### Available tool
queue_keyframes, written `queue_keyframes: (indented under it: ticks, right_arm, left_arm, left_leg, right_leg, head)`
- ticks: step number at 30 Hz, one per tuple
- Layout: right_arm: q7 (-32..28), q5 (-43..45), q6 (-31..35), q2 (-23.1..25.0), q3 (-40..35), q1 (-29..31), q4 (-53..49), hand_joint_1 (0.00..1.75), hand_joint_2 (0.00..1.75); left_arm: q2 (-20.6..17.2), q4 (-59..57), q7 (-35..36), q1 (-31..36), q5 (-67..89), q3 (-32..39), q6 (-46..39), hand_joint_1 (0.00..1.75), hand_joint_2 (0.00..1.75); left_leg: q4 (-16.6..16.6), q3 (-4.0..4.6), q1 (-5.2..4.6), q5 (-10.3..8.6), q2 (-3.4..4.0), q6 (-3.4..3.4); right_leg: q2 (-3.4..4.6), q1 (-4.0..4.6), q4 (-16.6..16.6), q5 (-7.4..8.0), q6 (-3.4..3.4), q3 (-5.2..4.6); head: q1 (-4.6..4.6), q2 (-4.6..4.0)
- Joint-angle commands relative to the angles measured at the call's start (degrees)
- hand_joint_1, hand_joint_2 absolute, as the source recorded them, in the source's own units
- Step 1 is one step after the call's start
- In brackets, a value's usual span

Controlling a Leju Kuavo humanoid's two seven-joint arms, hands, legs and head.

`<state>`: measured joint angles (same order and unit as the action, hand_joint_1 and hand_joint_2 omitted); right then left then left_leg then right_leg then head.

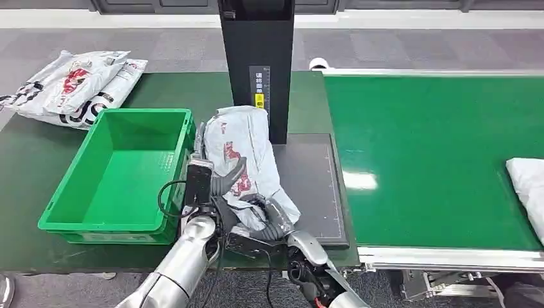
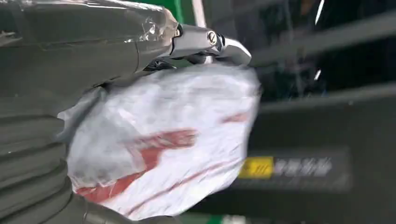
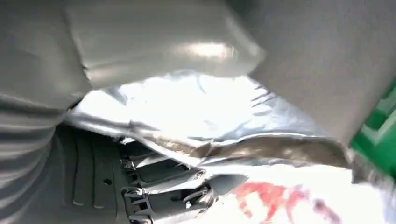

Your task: Moved the parcel from conveyor to table for the left to box.

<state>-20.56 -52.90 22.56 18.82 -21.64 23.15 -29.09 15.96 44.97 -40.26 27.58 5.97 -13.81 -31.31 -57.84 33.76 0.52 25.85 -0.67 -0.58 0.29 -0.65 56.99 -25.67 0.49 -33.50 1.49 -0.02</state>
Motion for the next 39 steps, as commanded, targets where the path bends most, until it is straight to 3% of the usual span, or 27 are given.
queue_keyframes:
  ticks: [1, 3, 9, 12, 14, 15, 16, 18, 19, 21, 22, 39]
  right_arm:
    - [-0.76, 2.06, 0.62, -6.26, 6.38, -9.24, -18.08, 0.00, 1.75]
    - [-3.57, 5.68, 3.04, -4.65, 8.88, -10.60, -23.05, 0.00, 1.75]
    - [-5.19, 7.40, 4.78, -4.28, 10.17, -10.48, -24.24, 0.00, 1.75]
    - [-8.44, 12.78, 5.80, -4.01, 12.95, -9.92, -26.16, 0.00, 1.75]
    - [-11.03, 18.10, 4.97, -3.74, 14.79, -10.87, -28.64, 0.00, 1.75]
    - [-12.11, 19.32, 6.04, -3.76, 15.20, -11.62, -30.13, 0.00, 1.75]
    - [-12.51, 21.05, 4.62, -4.06, 15.04, -12.35, -31.47, 0.00, 1.75]
    - [-12.82, 22.43, 2.80, -4.11, 14.34, -12.88, -32.86, 0.00, 1.75]
    - [-12.99, 24.44, 0.08, -4.20, 14.08, -12.50, -32.84, 0.00, 1.75]
    - [-13.91, 27.35, -3.22, -4.18, 13.77, -10.65, -31.72, 0.00, 1.75]
    - [-13.91, 27.57, -3.99, -4.41, 13.60, -9.27, -30.88, 0.00, 1.75]
    - [-13.89, 27.62, -4.23, -4.51, 13.58, -9.09, -30.62, 0.00, 1.75]
  left_arm:
    - [-3.63, 10.30, 0.26, -3.34, -1.04, -0.40, -2.37, 0.00, 1.75]
    - [-3.82, 9.55, 0.26, -3.08, -0.04, -2.02, -4.89, 0.00, 1.75]
    - [-4.02, 8.06, 0.26, -2.42, 0.49, -4.06, -8.57, 0.00, 1.75]
    - [-2.40, 0.25, 0.26, 0.10, 6.79, -2.30, -8.69, 0.00, 1.75]
    - [-0.57, -18.00, 0.26, 6.44, 14.01, -0.22, -8.69, 0.00, 1.75]
    - [0.70, -18.88, 7.24, 6.57, 33.26, 10.13, -8.69, 0.00, 1.75]
    - [2.22, -23.73, 11.32, 8.06, 45.25, 12.55, -8.69, 0.00, 1.75]
    - [1.52, -27.86, 22.81, 8.82, 61.35, 7.73, -8.69, 0.00, 1.75]
    - [1.58, -31.34, 24.63, 9.62, 63.14, 6.87, -7.24, 0.00, 1.75]
    - [0.80, -32.96, 32.11, 9.24, 72.22, -0.17, 0.89, 0.00, 1.75]
    - [0.59, -32.57, 32.43, 8.48, 73.36, -1.15, 5.52, 0.00, 1.75]
    - [0.50, -32.32, 32.35, 8.41, 73.42, -1.09, 5.69, 0.00, 1.75]
  left_leg:
    - [0.09, -0.06, -0.01, -0.02, -0.14, 0.02]
    - [0.06, -0.03, -0.01, 0.00, -0.14, 0.02]
    - [0.08, 0.05, -0.01, -0.01, -0.07, 0.01]
    - [0.04, 0.11, -0.03, -0.03, -0.09, 0.02]
    - [0.04, 0.10, -0.02, -0.04, -0.13, 0.02]
    - [0.09, 0.05, -0.03, -0.08, -0.20, 0.04]
    - [0.07, 0.03, -0.03, -0.07, -0.20, 0.02]
    - [0.06, 0.02, -0.02, -0.05, -0.17, 0.04]
    - [0.12, -0.02, -0.02, -0.07, -0.15, 0.05]
    - [0.10, -0.04, -0.05, -0.03, -0.06, 0.04]
    - [0.10, -0.01, -0.07, -0.02, 0.01, 0.03]
    - [0.07, -0.15, -0.05, -0.03, 0.02, 0.02]
  right_leg:
    - [-0.16, 0.00, -0.09, -0.02, -0.01, 0.11]
    - [-0.13, 0.00, -0.06, -0.02, -0.01, 0.09]
    - [-0.09, 0.00, -0.06, 0.00, -0.03, -0.02]
    - [-0.12, -0.01, -0.02, 0.00, -0.01, -0.09]
    - [-0.17, -0.01, -0.02, -0.01, -0.01, -0.08]
    - [-0.27, -0.01, -0.09, 0.00, -0.02, 0.01]
    - [-0.23, -0.02, -0.04, -0.01, -0.01, 0.01]
    - [-0.20, -0.01, -0.07, -0.01, 0.00, 0.02]
    - [-0.20, -0.01, -0.14, 0.03, -0.01, 0.09]
    - [-0.10, -0.04, -0.09, 0.01, -0.01, 0.07]
    - [-0.06, -0.05, -0.08, 0.03, -0.02, 0.00]
    - [-0.04, -0.03, -0.05, 0.04, -0.08, 0.17]
  head:
    - [0.00, 0.02]
    - [0.00, 0.02]
    - [0.00, 0.02]
    - [0.00, 0.02]
    - [0.00, 0.02]
    - [0.00, 0.02]
    - [0.00, 0.00]
    - [0.00, 0.00]
    - [0.00, 0.02]
    - [0.00, 0.02]
    - [0.00, 0.02]
    - [0.00, 0.02]
